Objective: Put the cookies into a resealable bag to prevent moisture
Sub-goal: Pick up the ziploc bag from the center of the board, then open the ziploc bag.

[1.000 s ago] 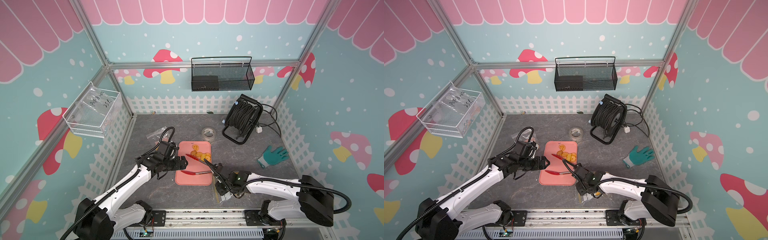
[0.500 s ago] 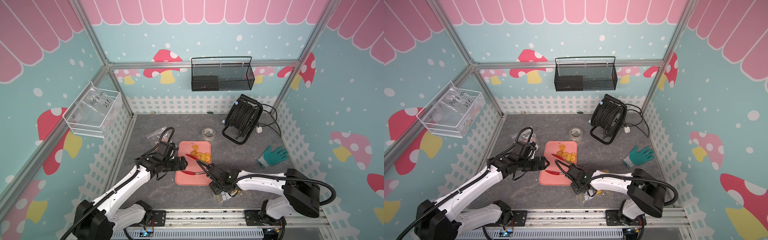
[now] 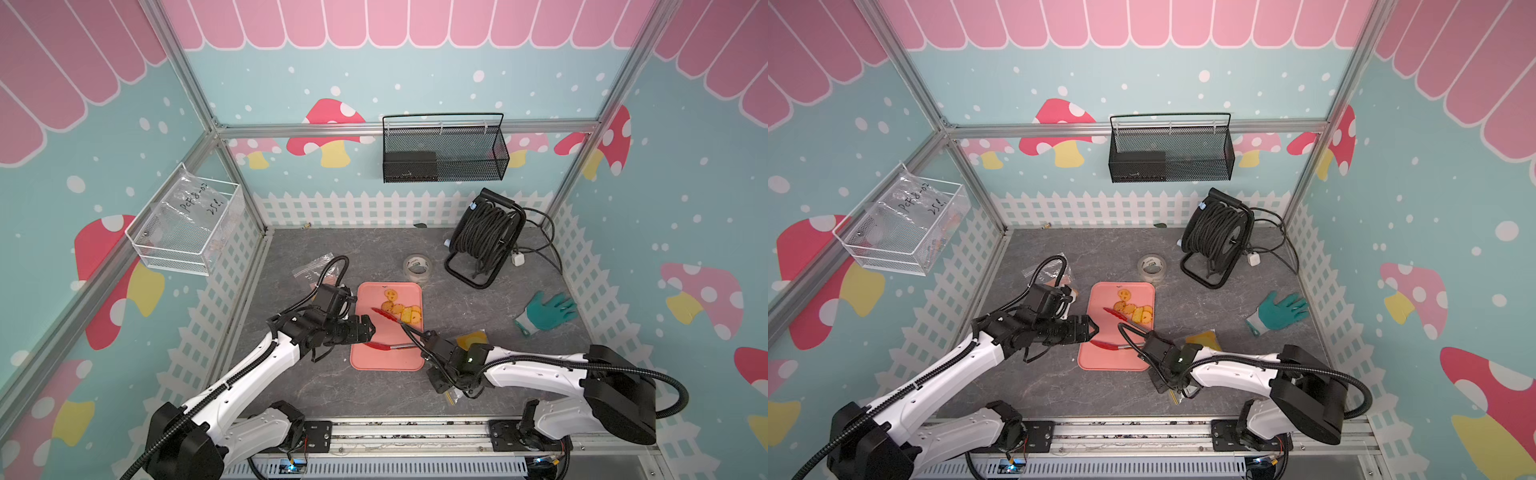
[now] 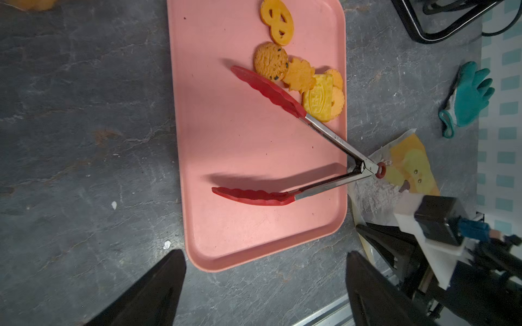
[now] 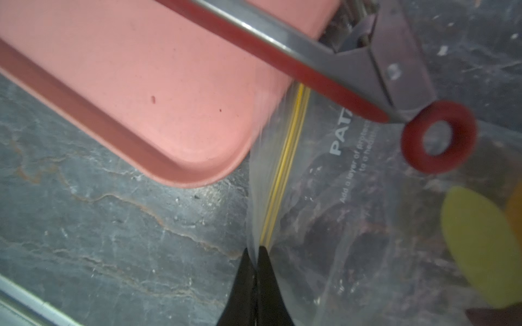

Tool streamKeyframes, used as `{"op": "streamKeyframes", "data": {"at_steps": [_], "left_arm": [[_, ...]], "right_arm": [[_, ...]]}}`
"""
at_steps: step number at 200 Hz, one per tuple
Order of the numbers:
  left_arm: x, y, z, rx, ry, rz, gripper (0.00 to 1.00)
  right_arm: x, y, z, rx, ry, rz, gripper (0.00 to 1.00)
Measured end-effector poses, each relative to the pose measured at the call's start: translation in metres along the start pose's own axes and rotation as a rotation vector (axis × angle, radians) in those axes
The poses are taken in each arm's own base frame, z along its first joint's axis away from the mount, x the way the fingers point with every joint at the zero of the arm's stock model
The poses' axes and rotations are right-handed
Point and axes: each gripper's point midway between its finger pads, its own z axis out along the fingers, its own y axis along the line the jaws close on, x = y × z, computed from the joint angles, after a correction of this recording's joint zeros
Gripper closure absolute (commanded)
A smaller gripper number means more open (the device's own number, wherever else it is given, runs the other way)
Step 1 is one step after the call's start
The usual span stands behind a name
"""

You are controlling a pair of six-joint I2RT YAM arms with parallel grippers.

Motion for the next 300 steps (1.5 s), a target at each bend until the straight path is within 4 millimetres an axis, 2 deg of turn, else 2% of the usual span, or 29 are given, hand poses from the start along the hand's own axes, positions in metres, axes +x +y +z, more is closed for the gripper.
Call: {"op": "streamKeyframes", "data": {"at_steps": [33,76,98,114,132,140,154,165,189,211,232,271,300], "left_arm": [[0.007,-0.005,-0.004,0.016,0.013,0.001,0.12],[0.011,-0.016,-0.033,0.088,-0.031,-0.058,0.21],[0.013,-0.029,-0.048,0.151,-0.049,-0.101,0.28],[0.015,-0.045,-0.057,0.218,-0.058,-0.115,0.32],[0.018,-0.066,-0.064,0.291,-0.058,-0.117,0.37],[0.018,-0.073,-0.066,0.312,-0.057,-0.12,0.38],[0.017,-0.083,-0.072,0.345,-0.058,-0.124,0.47],[0.016,-0.09,-0.078,0.367,-0.064,-0.122,0.48],[0.019,-0.088,-0.095,0.375,-0.092,-0.117,0.47],[0.022,-0.078,-0.114,0.374,-0.151,-0.12,0.49],[0.022,-0.071,-0.127,0.378,-0.2,-0.134,0.48],[0.022,-0.069,-0.123,0.36,-0.195,-0.13,0.4],[0.017,-0.074,-0.123,0.373,-0.214,-0.108,0.36]], "right_arm": [[-0.018,0.011,-0.04,-0.094,-0.102,0.018,1.0],[-0.04,0.022,-0.111,-0.218,-0.233,0.049,1.0],[-0.063,0.03,-0.149,-0.276,-0.336,0.046,1.0],[-0.083,0.038,-0.164,-0.306,-0.407,0.026,1.0],[-0.106,0.051,-0.17,-0.335,-0.457,-0.01,1.0],[-0.115,0.058,-0.168,-0.349,-0.469,-0.026,1.0],[-0.131,0.07,-0.163,-0.38,-0.49,-0.049,1.0],[-0.142,0.077,-0.16,-0.405,-0.501,-0.062,1.0],[-0.169,0.084,-0.162,-0.458,-0.543,-0.066,1.0],[-0.189,0.091,-0.179,-0.507,-0.601,-0.085,1.0],[-0.192,0.091,-0.189,-0.524,-0.623,-0.099,1.0],[-0.184,0.077,-0.195,-0.518,-0.651,-0.097,1.0],[-0.176,0.083,-0.178,-0.56,-0.644,-0.108,1.0]]}}
